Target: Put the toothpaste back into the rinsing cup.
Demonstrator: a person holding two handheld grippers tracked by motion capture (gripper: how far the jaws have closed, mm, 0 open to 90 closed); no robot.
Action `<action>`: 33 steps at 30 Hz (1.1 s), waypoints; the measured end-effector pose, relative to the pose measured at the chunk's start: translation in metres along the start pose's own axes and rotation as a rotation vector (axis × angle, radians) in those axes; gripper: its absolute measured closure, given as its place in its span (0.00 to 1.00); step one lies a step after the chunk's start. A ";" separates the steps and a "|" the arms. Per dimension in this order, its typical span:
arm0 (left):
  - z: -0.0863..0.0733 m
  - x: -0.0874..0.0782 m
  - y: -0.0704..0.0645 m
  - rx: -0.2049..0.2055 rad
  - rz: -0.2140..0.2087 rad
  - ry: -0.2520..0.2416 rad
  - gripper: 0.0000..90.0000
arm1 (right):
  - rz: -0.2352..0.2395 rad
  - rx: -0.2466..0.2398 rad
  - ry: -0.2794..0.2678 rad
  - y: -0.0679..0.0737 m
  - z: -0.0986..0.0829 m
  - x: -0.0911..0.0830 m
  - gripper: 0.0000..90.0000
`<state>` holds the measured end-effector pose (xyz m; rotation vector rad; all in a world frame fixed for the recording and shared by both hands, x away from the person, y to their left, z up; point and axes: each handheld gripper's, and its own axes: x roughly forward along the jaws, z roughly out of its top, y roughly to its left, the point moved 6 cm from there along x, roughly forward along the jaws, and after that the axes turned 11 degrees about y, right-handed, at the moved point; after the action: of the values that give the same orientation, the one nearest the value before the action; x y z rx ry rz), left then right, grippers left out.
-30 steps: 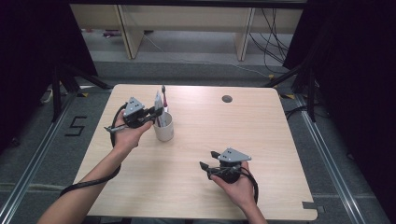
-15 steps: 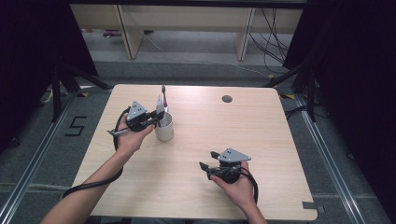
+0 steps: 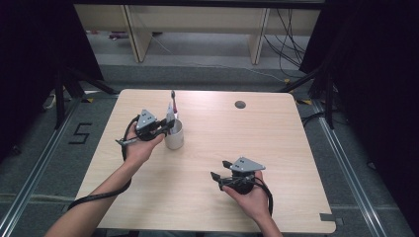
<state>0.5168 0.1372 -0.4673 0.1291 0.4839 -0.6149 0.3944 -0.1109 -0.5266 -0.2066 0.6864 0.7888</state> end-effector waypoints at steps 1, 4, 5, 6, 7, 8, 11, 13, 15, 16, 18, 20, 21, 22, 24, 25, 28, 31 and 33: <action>0.000 0.000 0.000 0.000 0.000 -0.001 0.85 | -0.002 -0.033 -0.008 -0.002 0.001 0.001 0.43; -0.001 -0.001 0.000 -0.003 0.001 -0.004 0.84 | -0.003 -0.030 -0.010 -0.002 0.001 0.001 0.43; -0.001 -0.001 0.001 -0.008 0.001 -0.004 0.84 | -0.013 -0.033 -0.017 -0.003 0.002 0.001 0.43; -0.001 -0.001 0.001 -0.012 0.002 -0.005 0.84 | -0.005 -0.026 -0.015 -0.002 0.002 0.001 0.43; -0.001 -0.002 0.001 -0.010 0.005 0.000 0.84 | -0.011 -0.032 -0.015 -0.003 0.002 0.000 0.43; -0.001 -0.002 0.001 -0.011 0.003 -0.005 0.84 | -0.011 -0.032 -0.016 -0.003 0.002 0.001 0.43; -0.002 -0.003 0.001 -0.009 0.006 0.000 0.84 | 0.013 -0.014 0.004 0.000 0.001 0.001 0.43; -0.002 -0.003 0.001 -0.012 0.006 0.002 0.83 | -0.004 -0.040 -0.012 -0.003 0.002 0.001 0.43; -0.001 -0.003 0.001 -0.008 0.010 0.003 0.83 | 0.003 -0.027 -0.009 -0.002 0.002 0.002 0.43; -0.001 -0.003 0.001 -0.005 0.012 0.004 0.82 | 0.003 -0.026 -0.009 -0.002 0.002 0.002 0.43; -0.001 -0.003 0.001 -0.003 0.014 0.007 0.82 | -0.004 -0.027 -0.015 -0.002 0.002 0.001 0.43; -0.001 -0.003 0.000 -0.003 0.017 0.010 0.81 | -0.005 -0.031 -0.016 -0.002 0.002 0.001 0.43; -0.001 -0.003 0.000 -0.001 0.019 0.012 0.81 | -0.004 -0.030 -0.016 -0.002 0.002 0.001 0.43; 0.000 -0.003 0.001 -0.003 0.020 0.011 0.81 | -0.004 -0.026 -0.015 -0.002 0.002 0.001 0.43; 0.000 -0.003 0.001 -0.006 0.022 0.012 0.80 | -0.002 -0.029 -0.019 -0.003 0.002 0.002 0.43; 0.000 -0.003 0.001 -0.007 0.022 0.011 0.79 | -0.006 -0.029 -0.016 -0.003 0.002 0.002 0.43; 0.000 -0.004 0.002 -0.007 0.021 0.013 0.78 | -0.004 -0.027 -0.016 -0.003 0.002 0.002 0.43; 0.000 -0.004 0.002 0.000 0.028 0.014 0.73 | -0.003 -0.029 -0.020 -0.003 0.002 0.002 0.43; 0.000 -0.005 0.003 0.000 0.030 0.013 0.72 | 0.018 -0.016 -0.019 -0.001 0.002 0.003 0.43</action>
<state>0.5148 0.1422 -0.4650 0.1403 0.4942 -0.5850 0.3974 -0.1091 -0.5271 -0.2076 0.6647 0.8124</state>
